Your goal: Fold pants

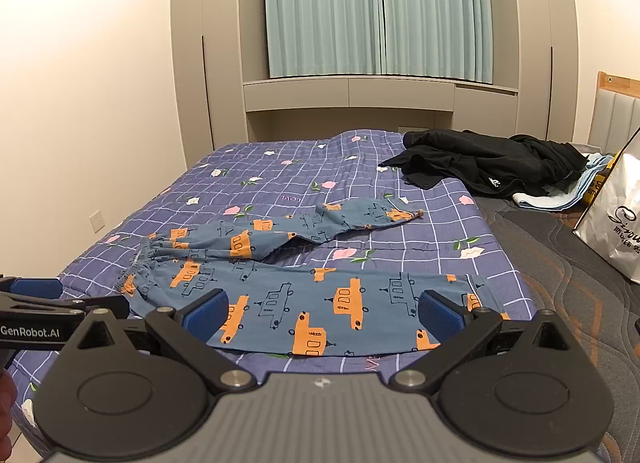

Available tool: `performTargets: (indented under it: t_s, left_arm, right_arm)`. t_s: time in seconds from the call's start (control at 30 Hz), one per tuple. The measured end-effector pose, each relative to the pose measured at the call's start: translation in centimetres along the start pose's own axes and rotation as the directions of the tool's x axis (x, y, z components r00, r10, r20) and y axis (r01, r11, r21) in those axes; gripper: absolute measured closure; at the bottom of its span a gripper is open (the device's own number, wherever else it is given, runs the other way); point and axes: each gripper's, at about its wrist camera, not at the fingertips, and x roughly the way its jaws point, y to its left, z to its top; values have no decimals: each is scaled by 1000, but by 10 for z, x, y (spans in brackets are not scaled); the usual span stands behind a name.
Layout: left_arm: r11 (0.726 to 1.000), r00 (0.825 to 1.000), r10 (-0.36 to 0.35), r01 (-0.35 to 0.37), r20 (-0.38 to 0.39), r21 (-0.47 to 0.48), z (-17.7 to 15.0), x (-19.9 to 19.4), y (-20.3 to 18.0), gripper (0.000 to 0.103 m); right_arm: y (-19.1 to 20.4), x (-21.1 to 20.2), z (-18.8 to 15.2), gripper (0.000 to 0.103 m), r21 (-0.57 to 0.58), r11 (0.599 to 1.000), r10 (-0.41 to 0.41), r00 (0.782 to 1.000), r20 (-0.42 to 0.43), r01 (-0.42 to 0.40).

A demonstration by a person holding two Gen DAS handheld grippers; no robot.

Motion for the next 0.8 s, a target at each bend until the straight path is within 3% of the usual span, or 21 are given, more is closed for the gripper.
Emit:
performTargets:
  t_s: [0.8]
  left_arm:
    - [1000,1000,-6,6,-4,-4,-1,-1,2,0]
  right_arm:
    - [0,0,-1,0,3,1000,0,1000,0,0]
